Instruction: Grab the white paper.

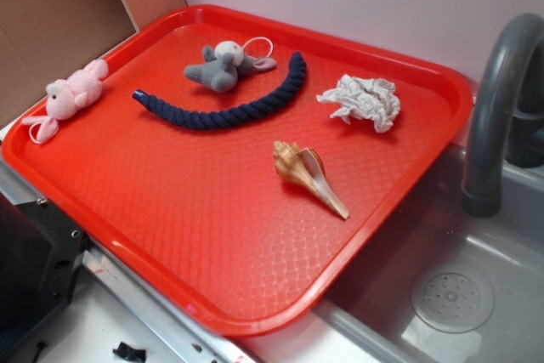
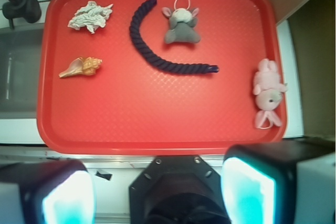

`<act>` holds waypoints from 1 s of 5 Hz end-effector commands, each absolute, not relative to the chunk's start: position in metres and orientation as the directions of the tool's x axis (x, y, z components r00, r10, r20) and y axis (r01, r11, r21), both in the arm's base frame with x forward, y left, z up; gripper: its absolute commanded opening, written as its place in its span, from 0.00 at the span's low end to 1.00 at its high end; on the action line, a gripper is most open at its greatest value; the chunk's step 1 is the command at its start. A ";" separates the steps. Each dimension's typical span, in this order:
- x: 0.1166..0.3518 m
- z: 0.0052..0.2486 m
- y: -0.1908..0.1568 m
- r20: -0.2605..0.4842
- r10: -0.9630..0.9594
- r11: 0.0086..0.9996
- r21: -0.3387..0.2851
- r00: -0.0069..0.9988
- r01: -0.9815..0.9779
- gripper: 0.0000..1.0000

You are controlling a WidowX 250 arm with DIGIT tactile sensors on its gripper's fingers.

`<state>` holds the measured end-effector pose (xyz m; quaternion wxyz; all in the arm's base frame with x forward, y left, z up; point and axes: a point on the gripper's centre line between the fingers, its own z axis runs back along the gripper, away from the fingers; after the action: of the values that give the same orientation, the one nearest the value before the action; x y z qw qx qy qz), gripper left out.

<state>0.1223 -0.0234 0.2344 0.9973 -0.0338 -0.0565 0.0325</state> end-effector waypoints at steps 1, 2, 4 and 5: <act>0.158 0.212 -0.050 0.207 0.482 0.871 -0.222 0.851 -0.439 1.00; 0.182 0.197 -0.064 0.154 0.671 0.733 -0.284 0.726 -0.618 1.00; 0.247 0.155 -0.086 0.137 0.881 0.470 -0.352 0.452 -0.809 1.00; 0.286 0.123 -0.100 0.138 0.899 0.437 -0.345 0.415 -0.831 1.00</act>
<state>0.2738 -0.1072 0.1010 0.8437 -0.0844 -0.1311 0.5136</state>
